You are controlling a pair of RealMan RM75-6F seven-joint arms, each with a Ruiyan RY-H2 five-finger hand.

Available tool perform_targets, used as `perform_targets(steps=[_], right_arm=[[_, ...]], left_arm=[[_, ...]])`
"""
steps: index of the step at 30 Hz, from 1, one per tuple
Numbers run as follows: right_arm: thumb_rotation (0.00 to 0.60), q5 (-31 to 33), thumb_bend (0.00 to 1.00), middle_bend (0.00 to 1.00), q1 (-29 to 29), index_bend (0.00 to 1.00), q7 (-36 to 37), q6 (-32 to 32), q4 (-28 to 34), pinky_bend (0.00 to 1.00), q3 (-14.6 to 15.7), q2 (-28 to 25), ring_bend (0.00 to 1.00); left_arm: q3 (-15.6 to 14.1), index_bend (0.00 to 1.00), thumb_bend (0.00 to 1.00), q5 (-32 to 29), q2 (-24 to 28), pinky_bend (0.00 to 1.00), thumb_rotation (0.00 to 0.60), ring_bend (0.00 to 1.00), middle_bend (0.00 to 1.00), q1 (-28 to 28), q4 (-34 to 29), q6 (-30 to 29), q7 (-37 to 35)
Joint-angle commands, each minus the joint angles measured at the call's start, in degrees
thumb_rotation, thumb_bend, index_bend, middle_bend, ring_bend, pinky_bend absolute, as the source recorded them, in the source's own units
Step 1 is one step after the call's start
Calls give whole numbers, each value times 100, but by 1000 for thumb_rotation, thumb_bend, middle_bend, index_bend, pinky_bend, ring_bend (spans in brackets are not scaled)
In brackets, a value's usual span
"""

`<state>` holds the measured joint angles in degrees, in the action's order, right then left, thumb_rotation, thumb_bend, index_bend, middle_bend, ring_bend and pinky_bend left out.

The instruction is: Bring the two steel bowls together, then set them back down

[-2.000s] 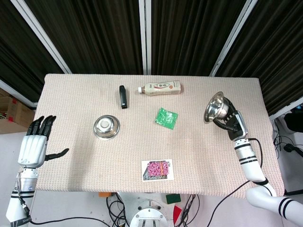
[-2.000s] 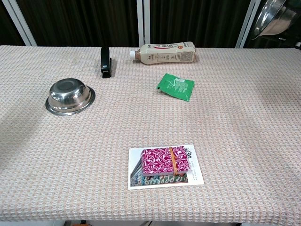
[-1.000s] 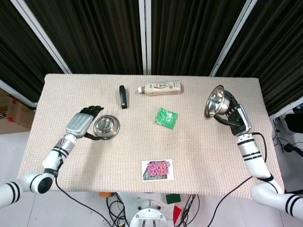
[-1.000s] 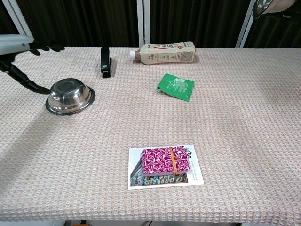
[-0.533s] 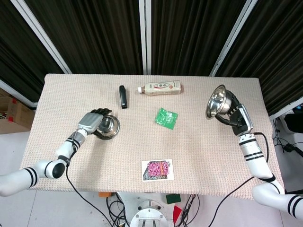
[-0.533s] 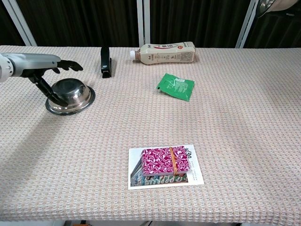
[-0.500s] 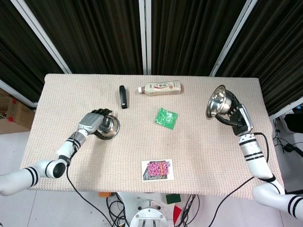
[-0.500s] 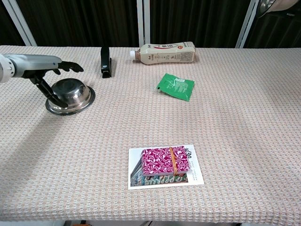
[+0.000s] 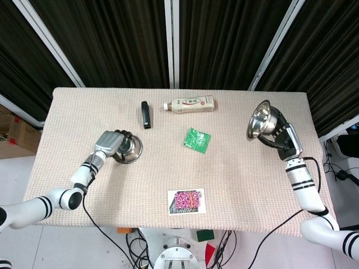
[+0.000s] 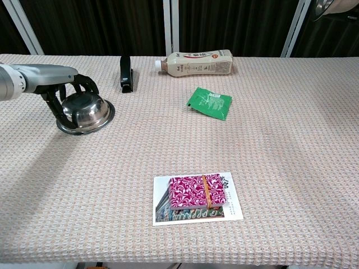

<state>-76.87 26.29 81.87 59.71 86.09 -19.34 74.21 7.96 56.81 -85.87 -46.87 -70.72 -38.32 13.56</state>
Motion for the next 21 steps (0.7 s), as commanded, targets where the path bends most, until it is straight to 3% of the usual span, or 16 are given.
perform_targets(steps=[1,5,9,12,16,19,21], right_arm=[[600,-2,125,506,7,660,-4,-12,-11,289,11,17,413],[600,28,126,506,23,660,-15,-56,-57,288,34,74,413],[600,34,126,506,36,660,-30,-65,-75,288,35,110,413],[600,17,127,506,60,660,-44,-87,-89,289,43,137,413],[600,-27,129,513,151,663,-78,-202,-132,294,97,257,418],[600,-77,129,516,259,663,-108,-314,-169,298,157,433,423],[600,-103,129,516,329,663,-131,-366,-201,298,187,563,423]], left_arm=[[0,388,92,129,-12,488,600,303,360,39,-2,-134,-88],[55,473,139,323,27,537,600,355,437,126,-97,-384,-304],[260,487,156,484,161,570,600,379,462,324,-393,-706,-931],[650,493,156,674,334,582,600,382,467,657,-871,-1070,-2276],[1167,511,156,1179,546,611,600,408,485,1131,-1507,-1446,-4826],[1388,521,155,1532,596,615,600,415,493,1328,-1823,-1598,-6421],[1459,529,155,1706,559,622,600,429,500,1378,-1892,-1724,-7014]])
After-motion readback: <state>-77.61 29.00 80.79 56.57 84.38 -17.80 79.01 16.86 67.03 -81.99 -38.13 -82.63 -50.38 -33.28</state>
